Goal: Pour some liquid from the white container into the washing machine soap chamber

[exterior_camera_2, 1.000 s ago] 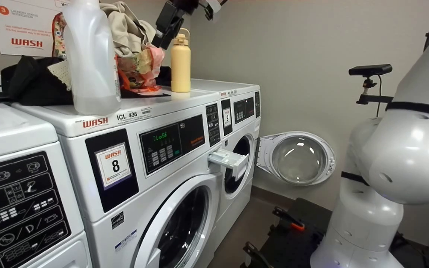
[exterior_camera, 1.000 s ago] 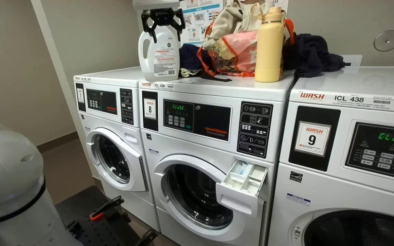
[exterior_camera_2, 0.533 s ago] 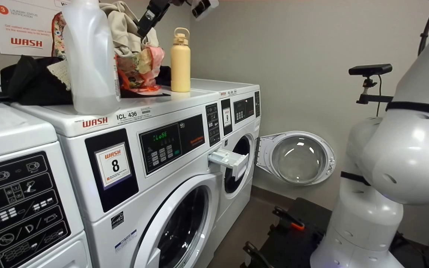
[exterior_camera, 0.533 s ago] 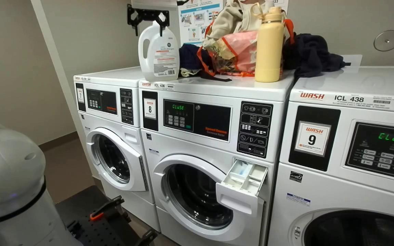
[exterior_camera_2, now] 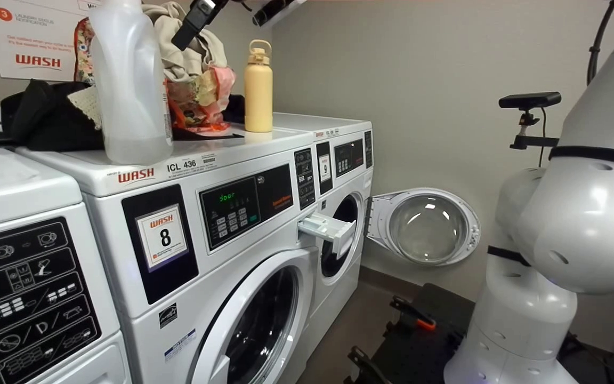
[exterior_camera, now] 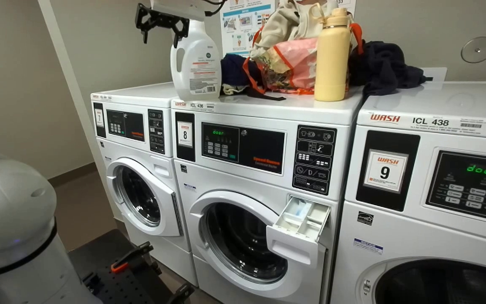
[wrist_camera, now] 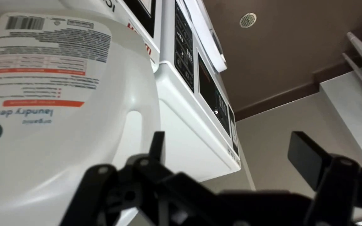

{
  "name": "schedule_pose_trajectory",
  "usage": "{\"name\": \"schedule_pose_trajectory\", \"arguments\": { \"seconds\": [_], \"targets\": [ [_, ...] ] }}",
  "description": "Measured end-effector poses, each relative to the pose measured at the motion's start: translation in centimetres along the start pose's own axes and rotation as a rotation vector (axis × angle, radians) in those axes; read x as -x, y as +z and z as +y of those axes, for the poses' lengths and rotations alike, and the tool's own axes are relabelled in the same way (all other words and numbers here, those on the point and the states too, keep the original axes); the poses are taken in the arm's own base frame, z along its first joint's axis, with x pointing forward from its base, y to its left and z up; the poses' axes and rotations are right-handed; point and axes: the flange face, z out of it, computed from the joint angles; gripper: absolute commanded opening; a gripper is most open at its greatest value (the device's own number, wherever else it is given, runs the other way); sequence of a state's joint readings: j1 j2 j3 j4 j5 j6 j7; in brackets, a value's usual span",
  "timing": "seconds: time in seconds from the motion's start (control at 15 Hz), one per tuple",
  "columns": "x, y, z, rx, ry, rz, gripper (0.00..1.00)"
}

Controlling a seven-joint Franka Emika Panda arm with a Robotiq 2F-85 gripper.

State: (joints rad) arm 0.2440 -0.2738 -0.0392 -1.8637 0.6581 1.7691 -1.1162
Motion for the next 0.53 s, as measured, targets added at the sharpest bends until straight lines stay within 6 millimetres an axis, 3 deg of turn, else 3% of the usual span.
{"name": "schedule_pose_trajectory", "arguments": {
  "seconds": [0.53],
  "targets": [
    [-1.4,3.8,0.5,-0.051,-0.009,-0.034,1.00]
  ]
}}
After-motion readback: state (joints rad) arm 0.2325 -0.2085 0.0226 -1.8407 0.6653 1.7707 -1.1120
